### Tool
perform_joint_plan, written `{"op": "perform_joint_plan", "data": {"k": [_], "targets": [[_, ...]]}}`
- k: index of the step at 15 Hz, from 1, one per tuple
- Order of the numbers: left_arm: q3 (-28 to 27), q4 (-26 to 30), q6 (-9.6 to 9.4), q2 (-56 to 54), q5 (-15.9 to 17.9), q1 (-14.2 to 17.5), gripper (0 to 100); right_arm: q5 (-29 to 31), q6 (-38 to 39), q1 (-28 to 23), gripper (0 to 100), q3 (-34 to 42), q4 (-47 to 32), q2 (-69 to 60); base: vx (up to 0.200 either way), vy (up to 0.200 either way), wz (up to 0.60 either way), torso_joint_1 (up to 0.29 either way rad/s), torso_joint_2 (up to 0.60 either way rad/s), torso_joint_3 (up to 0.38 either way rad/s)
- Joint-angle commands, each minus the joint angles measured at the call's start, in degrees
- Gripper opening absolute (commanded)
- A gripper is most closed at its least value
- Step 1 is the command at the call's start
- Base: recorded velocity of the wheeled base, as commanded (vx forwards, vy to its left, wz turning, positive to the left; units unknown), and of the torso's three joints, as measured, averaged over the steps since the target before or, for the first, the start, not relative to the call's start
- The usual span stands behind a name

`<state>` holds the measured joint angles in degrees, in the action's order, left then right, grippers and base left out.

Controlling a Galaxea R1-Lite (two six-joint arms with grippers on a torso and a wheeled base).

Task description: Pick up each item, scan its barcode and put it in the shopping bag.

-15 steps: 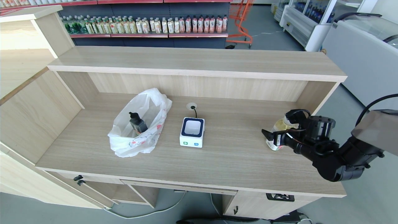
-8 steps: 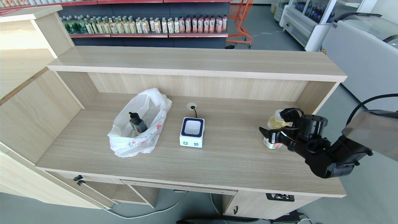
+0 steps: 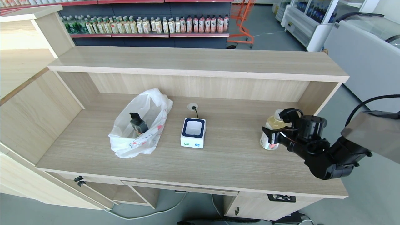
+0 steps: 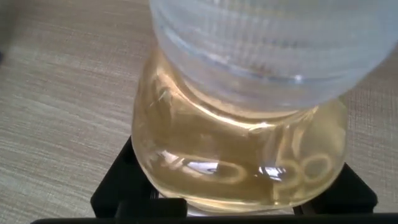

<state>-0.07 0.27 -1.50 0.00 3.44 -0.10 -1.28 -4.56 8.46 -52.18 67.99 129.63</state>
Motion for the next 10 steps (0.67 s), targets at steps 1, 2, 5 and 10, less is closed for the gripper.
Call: {"op": "perform_joint_plan", "data": {"k": [1, 2, 5, 10], "targets": [[-0.01, 0.00, 0.01, 0.09, -0.01, 0.01, 100, 0.66, 1.57, -0.02, 0, 1.29, 0.39, -1.58, 0.000, 0.000, 0.00, 0.000, 0.00, 0.000], [-0.01, 0.00, 0.01, 0.09, -0.01, 0.01, 100, 0.58, 4.38, 0.50, 0, 2.61, -0.05, -3.51, 0.000, 0.000, 0.00, 0.000, 0.00, 0.000], [-0.01, 0.00, 0.01, 0.09, -0.01, 0.01, 100, -9.79, 16.51, 2.70, 0, 4.45, -11.03, -18.72, 0.000, 0.000, 0.00, 0.000, 0.00, 0.000], [-0.01, 0.00, 0.01, 0.00, -0.01, 0.01, 100, -38.18, 21.70, 6.31, 0, 13.42, -18.33, -35.86, 0.000, 0.000, 0.00, 0.000, 0.00, 0.000]]}}
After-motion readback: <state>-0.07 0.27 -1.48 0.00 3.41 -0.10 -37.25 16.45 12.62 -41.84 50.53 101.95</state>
